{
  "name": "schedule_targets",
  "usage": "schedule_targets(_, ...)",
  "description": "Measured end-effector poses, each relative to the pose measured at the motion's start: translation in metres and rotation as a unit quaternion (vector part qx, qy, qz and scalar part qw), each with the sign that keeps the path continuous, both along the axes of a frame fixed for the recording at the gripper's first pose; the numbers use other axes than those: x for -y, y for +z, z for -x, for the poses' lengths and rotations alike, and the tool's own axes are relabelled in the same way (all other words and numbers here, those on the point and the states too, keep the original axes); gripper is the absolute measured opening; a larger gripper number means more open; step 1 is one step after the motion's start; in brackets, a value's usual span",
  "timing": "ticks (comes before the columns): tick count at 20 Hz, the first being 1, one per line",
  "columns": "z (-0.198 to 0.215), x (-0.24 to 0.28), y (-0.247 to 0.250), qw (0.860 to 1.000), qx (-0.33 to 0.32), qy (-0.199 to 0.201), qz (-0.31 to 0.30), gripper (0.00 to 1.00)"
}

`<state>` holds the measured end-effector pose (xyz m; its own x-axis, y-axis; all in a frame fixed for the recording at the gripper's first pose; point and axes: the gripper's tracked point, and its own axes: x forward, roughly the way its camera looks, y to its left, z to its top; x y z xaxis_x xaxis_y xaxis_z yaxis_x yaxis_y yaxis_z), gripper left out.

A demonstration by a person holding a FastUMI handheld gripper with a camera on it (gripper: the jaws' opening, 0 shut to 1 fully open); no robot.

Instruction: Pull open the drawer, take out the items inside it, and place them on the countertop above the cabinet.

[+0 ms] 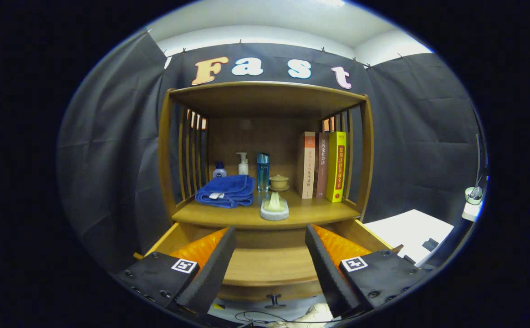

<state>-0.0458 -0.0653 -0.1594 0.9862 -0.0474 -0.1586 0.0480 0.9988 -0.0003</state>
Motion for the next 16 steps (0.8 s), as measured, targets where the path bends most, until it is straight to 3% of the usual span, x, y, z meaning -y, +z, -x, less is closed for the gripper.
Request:
schedule_targets(8,0.048,0.03,-0.064,0.999,-0.028,-0.019,0.009,0.99)
schedule_targets(16,0.044,0.029,-0.115,0.998,-0.061,-0.017,0.003,0.99)
